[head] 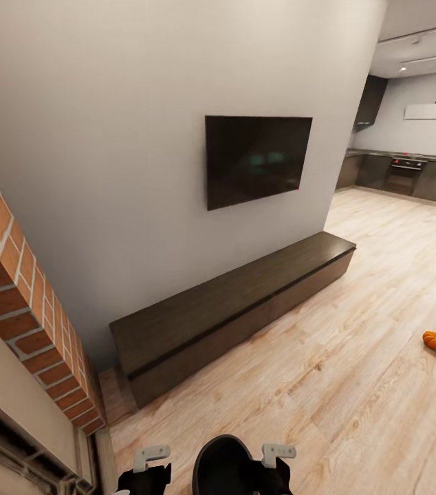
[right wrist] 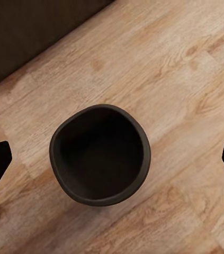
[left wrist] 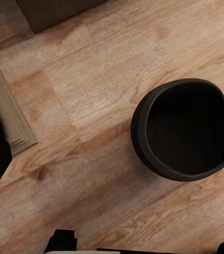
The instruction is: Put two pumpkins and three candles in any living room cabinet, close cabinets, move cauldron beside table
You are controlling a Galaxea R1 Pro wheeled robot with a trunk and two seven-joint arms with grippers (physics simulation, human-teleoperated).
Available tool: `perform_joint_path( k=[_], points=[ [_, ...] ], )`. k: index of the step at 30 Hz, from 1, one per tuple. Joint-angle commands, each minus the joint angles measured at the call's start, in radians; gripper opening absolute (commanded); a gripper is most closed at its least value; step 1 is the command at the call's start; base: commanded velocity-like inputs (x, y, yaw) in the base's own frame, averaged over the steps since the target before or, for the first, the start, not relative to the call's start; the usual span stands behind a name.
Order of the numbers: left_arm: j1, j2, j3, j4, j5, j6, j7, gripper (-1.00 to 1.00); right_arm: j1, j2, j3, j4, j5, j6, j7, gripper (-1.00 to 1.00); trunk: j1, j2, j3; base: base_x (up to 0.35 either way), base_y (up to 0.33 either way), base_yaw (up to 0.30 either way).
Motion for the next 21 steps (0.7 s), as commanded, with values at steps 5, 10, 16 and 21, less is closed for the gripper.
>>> perform_joint_path(
  k=[5,10,16,21],
  points=[
    [-0.001,0.000,-0.006,-0.001,0.011,0.004,0.008,1.00,-0.001,-0.001,0.006,0.013,-0.010,-0.006,-0.008,1.00,0.019,-0.036,-0.017,0.000,0.000,0.000],
    [0.000,0.000,-0.007,0.002,0.013,0.004,0.001,1.00,-0.001,0.000,0.006,0.047,-0.010,-0.010,-0.008,1.00,0.039,-0.071,-0.033,0.000,0.000,0.000],
    [0.000,-0.005,-0.011,0.002,0.016,0.005,-0.010,1.00,-0.001,0.000,0.006,0.053,-0.010,-0.026,-0.008,1.00,0.062,-0.113,-0.052,0.000,0.000,0.000],
    [0.000,-0.017,-0.031,0.003,0.020,0.006,-0.014,1.00,-0.001,0.000,0.006,0.054,-0.010,-0.028,-0.007,1.00,0.081,-0.148,-0.067,0.000,0.000,0.000]
  ],
)
